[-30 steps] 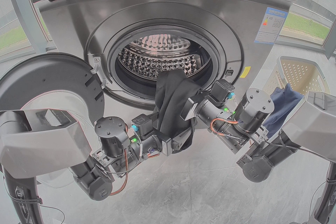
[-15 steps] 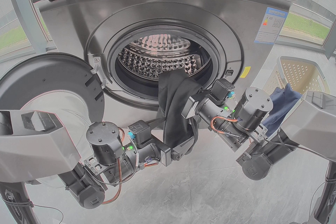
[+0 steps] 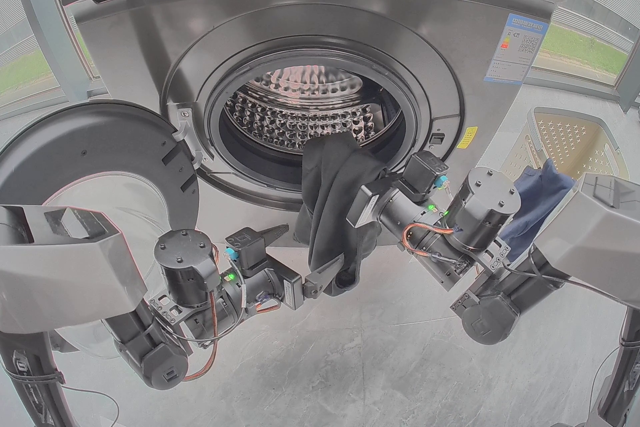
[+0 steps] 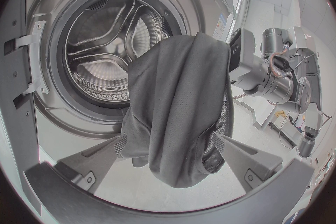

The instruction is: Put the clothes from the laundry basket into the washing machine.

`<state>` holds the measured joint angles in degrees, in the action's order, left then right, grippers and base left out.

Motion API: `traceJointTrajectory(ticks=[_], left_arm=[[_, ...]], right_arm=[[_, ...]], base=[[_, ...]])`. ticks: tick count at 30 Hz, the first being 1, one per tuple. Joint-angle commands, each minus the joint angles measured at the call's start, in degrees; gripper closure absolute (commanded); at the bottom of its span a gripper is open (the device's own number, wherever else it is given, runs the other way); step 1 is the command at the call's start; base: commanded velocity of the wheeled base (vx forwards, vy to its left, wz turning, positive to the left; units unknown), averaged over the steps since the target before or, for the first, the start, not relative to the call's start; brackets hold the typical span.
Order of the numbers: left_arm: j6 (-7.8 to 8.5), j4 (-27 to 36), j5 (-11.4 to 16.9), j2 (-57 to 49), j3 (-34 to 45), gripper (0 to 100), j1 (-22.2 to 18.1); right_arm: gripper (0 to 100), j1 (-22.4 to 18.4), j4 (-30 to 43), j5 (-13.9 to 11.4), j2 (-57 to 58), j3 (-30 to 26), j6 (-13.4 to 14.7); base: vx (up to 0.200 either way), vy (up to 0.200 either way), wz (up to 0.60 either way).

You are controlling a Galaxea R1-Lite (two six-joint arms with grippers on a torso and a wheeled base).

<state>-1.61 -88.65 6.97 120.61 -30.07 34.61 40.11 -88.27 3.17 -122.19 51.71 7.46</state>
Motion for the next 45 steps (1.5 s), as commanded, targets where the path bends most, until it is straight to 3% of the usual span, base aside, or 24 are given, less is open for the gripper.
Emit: traceJointTrajectory(ticks=[1, 14, 26, 34, 39, 45], left_arm=[[0.03, -0.03, -0.03, 0.59, -0.07, 0, 0.11], [0.20, -0.03, 0.76, -1.35, -1.21, 0, 4.41], [-0.06, -0.03, -0.03, 5.77, -9.39, 0, 3.45], [-0.15, -0.03, -0.47, 11.05, -15.45, 0, 0.72], [-0.76, -0.03, -3.19, 13.07, -20.02, 0, 0.37], [-0.76, -0.03, -3.28, 13.16, -20.29, 0, 0.72]], right_arm=[[100, 0.41, 0.21, -0.01, 0.19, 0.23, 0.01], [100, 0.50, 0.03, 0.08, -0.42, 0.06, 0.01], [100, 0.67, -0.06, 0.08, 0.19, -0.30, 0.01], [100, 1.90, -0.06, 0.87, 2.30, -2.58, 0.10], [100, 3.93, 0.03, 1.58, 4.32, -4.34, 0.10], [100, 4.10, 0.03, 1.93, 4.59, -4.78, 0.27]], base=[[0.000, 0.000, 0.00], [0.000, 0.000, 0.00], [0.000, 0.000, 0.00], [0.000, 0.000, 0.00], [0.000, 0.000, 0.00], [0.000, 0.000, 0.00]])
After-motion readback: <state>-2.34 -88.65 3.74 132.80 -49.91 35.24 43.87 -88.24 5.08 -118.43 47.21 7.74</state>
